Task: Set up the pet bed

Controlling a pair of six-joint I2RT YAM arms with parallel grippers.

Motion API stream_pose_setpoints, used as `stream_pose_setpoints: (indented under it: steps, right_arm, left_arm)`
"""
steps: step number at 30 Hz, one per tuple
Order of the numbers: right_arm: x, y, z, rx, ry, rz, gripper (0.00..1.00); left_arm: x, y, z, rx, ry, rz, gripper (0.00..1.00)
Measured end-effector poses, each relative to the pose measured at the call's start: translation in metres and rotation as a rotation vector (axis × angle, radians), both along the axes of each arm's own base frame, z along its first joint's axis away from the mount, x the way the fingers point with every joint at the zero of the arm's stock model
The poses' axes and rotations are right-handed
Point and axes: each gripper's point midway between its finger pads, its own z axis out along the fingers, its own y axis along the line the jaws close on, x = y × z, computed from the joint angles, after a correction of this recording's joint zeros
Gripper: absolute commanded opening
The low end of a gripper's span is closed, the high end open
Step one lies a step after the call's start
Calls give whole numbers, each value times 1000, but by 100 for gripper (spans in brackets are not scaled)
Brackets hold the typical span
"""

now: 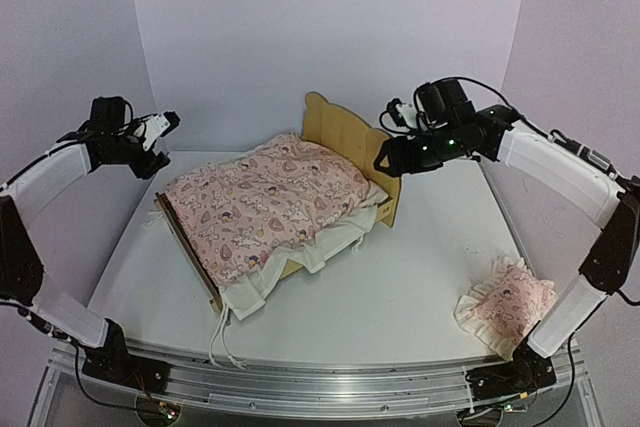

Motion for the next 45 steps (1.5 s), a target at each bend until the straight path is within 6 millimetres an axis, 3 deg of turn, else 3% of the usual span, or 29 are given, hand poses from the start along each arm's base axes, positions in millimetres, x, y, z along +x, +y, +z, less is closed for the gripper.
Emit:
stream_pose_setpoints:
  steps: [4, 9, 14, 18, 20, 23, 30, 34, 37, 42, 45]
  right_arm:
    - [41, -39, 8, -28, -34, -115, 68]
    - [84, -48, -12, -62, -9, -156, 61]
    - [105, -51, -52, -105, 57, -176, 19]
    - [110, -54, -64, -133, 68, -174, 4]
    - [106, -57, -63, -158, 47, -147, 1]
    - [85, -63, -64, -174, 51, -140, 0]
    - [11, -109, -67, -191, 105, -235, 3]
    - [-26, -136, -69, -195, 142, -324, 11]
    - [-42, -148, -69, -183, 163, -392, 26]
    - [-67, -157, -70, -146, 247, -477, 43]
    - [-76, -166, -57, -174, 268, -509, 46]
  left_arm:
    - [-67, 11, -46, -6, 113, 43, 64]
    - [-134, 15, -123, 7, 291, 69, 63]
    - [-163, 16, -163, 12, 383, 68, 63]
    - [-170, 9, -177, -16, 418, 37, 63]
    - [-167, 4, -180, -39, 424, 15, 64]
    - [-161, -5, -187, -72, 446, -21, 64]
    - [-121, -46, -184, -91, 444, -156, 65]
    - [-93, -79, -172, -82, 405, -255, 65]
    - [-67, -95, -165, -95, 401, -289, 64]
    - [-19, -109, -150, -116, 361, -293, 64]
    - [-8, -111, -145, -123, 349, -285, 64]
